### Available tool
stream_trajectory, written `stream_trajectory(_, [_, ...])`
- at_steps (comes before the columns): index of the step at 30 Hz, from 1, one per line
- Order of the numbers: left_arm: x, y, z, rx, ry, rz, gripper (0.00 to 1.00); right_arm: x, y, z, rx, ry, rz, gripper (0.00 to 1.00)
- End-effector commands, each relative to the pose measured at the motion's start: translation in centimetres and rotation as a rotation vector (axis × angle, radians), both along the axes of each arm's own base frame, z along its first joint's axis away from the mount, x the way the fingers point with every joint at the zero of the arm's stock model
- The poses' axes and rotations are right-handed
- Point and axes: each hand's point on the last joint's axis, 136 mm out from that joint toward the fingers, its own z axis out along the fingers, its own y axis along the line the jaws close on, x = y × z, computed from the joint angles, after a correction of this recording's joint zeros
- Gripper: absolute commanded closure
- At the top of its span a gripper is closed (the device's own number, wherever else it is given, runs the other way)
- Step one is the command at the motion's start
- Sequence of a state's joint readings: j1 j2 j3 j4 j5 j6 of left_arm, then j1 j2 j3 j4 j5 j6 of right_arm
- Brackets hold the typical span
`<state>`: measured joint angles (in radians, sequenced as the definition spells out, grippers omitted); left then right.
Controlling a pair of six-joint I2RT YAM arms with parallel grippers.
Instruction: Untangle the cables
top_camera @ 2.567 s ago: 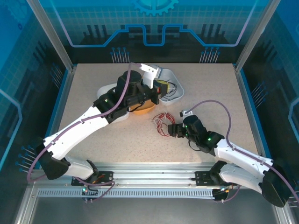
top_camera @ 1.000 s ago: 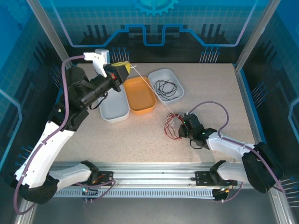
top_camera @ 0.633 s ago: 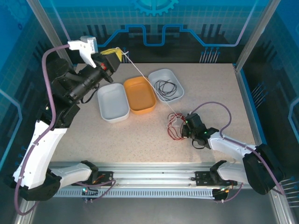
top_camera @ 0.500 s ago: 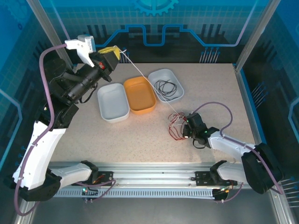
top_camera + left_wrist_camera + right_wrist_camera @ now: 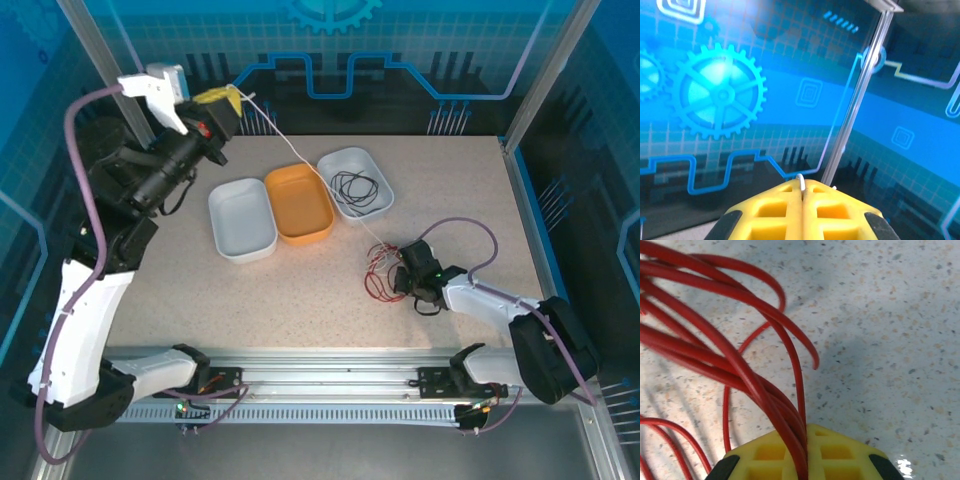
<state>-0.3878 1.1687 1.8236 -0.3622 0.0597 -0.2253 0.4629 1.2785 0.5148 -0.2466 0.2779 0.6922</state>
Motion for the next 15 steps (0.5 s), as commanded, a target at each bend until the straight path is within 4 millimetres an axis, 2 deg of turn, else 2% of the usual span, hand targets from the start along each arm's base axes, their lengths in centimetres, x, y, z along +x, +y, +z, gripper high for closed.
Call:
stream_trajectory(1, [-1.6,1.1,3.5,-0.003,-0.095,0.018,1.0,-0.3,-0.9,-0.3,-0.018,0.036,-0.041,0.96])
stream_trajectory(6, [-1.3,0.2,3.2,-0.004,-0.079,-0.027,1.0,0.2,-0.2,0.1,0.01,0.021,-0.03,0.97])
stream_trajectory(12, [-1.9,1.5,6.0,-0.019,-0.154,0.03,1.0,0.2,-0.6,-0.4,-0.009,0.046,-0.042,0.97])
stream_trajectory(15, [-2.1,1.1,6.7,-0.023,-0.163,0.006,1.0,0.4,-0.3,-0.4,0.008,0.04,-0.041,0.97])
